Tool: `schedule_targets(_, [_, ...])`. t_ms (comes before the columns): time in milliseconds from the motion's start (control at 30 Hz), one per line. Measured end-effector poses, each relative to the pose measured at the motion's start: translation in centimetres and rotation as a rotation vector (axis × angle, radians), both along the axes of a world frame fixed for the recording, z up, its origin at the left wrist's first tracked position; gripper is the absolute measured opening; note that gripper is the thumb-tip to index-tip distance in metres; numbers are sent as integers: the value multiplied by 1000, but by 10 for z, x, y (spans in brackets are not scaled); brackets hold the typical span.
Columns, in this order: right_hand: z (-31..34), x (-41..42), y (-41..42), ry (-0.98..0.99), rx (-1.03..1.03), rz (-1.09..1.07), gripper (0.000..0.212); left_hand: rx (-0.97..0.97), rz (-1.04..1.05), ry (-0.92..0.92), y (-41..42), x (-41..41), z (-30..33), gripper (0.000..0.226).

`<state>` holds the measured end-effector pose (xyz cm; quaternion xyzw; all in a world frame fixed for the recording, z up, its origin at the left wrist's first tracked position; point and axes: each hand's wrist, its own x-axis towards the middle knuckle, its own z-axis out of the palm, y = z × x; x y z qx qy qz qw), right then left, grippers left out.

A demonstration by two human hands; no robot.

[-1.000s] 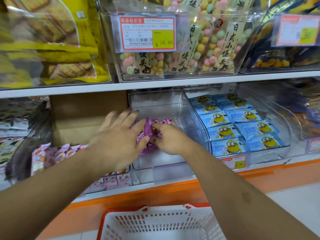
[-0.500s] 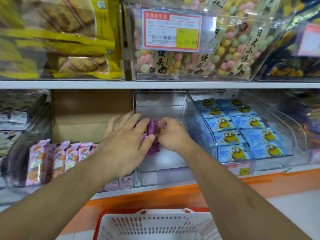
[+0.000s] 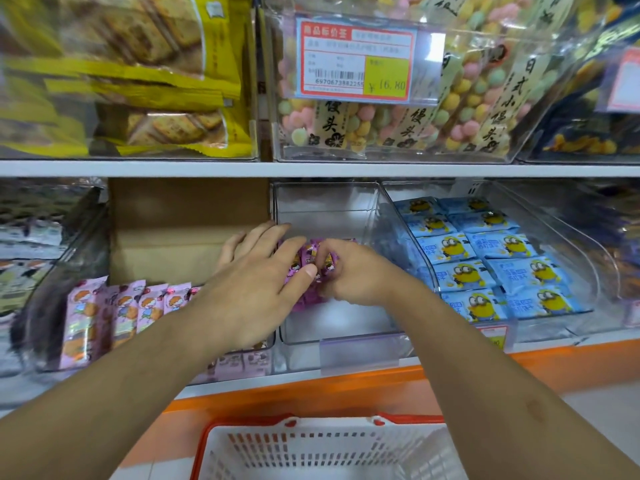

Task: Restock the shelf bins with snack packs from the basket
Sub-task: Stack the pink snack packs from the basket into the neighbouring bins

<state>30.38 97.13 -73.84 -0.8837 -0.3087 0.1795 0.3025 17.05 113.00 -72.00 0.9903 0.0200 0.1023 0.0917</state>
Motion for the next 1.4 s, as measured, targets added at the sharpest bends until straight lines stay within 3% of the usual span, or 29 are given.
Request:
schedule_targets(133, [29, -5, -7, 60, -215, 215, 29, -36, -26, 4, 2, 0, 2, 73])
schedule_targets(367, [44, -33, -2, 7, -595, 421, 48, -87, -38, 40, 2, -2, 7, 84])
schedule_targets(1000, [19, -30, 9, -109, -600, 394, 59, -109, -58, 26, 4, -2, 5, 78])
schedule_targets(1400, [-7, -24, 27, -165, -641, 359, 45, -148, -56, 28, 3, -2, 7, 81])
